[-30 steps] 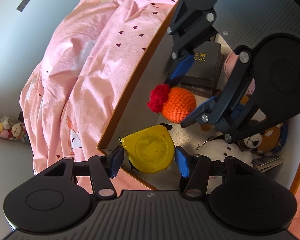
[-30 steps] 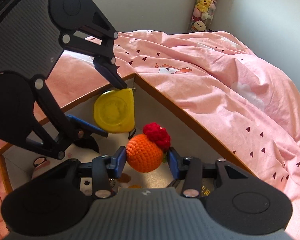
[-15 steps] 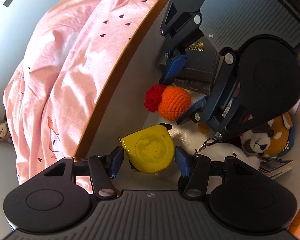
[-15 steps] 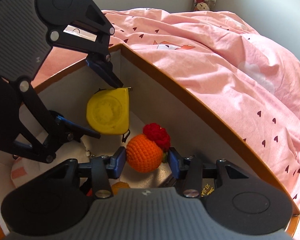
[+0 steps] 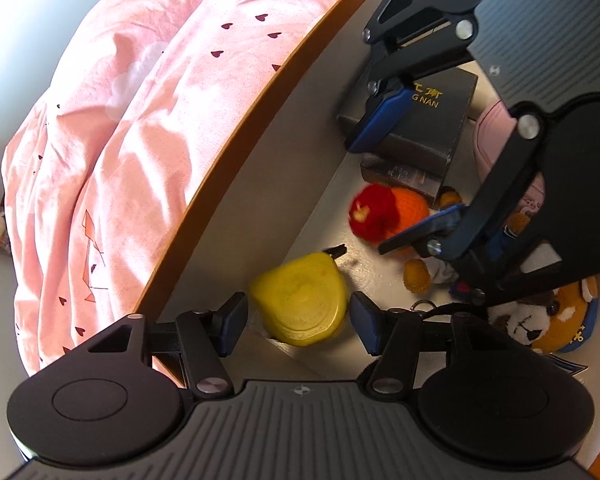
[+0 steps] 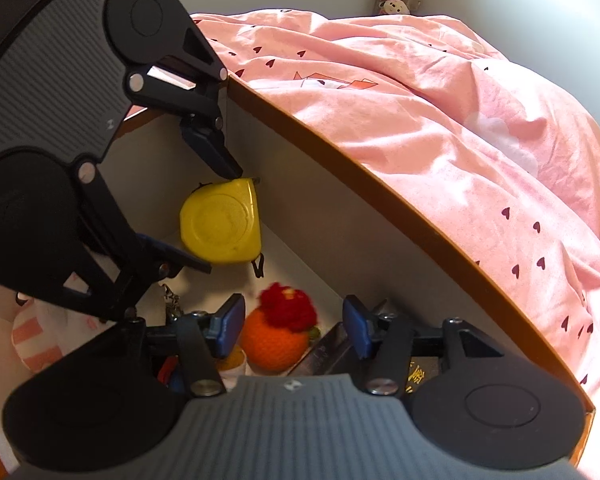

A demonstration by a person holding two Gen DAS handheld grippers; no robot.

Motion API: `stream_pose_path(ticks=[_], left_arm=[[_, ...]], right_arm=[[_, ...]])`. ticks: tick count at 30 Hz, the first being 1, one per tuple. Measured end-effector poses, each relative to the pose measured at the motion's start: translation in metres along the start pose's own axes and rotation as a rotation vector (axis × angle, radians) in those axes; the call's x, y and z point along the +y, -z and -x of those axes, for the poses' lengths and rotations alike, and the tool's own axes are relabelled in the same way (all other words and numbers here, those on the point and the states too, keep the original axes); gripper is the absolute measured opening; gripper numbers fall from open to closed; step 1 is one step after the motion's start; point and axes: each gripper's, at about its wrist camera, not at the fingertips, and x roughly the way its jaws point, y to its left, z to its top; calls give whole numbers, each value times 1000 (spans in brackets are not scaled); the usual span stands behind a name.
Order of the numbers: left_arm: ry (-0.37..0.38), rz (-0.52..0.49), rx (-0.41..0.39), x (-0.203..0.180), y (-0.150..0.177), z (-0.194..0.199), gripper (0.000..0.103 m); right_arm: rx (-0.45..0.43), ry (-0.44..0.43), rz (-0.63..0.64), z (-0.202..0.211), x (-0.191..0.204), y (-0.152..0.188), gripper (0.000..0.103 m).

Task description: Organize objects

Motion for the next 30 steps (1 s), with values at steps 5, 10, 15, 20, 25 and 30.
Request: stream_pose_path(ticks=[5,10,15,20,25,30], left_arm=[[-17,8,3,3,-1,0,66],[-44,45,-25,7,2,15,66],[-81,93,-68,5,7,45,66],[-118,126,-130,-4,14,83,66],[-138,191,-192,-30,16,124,66],[-140,335,-280,-46,16,154,71]], right_arm=[[-1,12,7,5,3,3,58],[-10,19,6,13,7,4,59],[-36,13,-31,32,10,6,68],[-51,58,-61,56,12,10,71],[-60,110,-123,89,7,22,77],[-90,143,-198,129,14,44,84]])
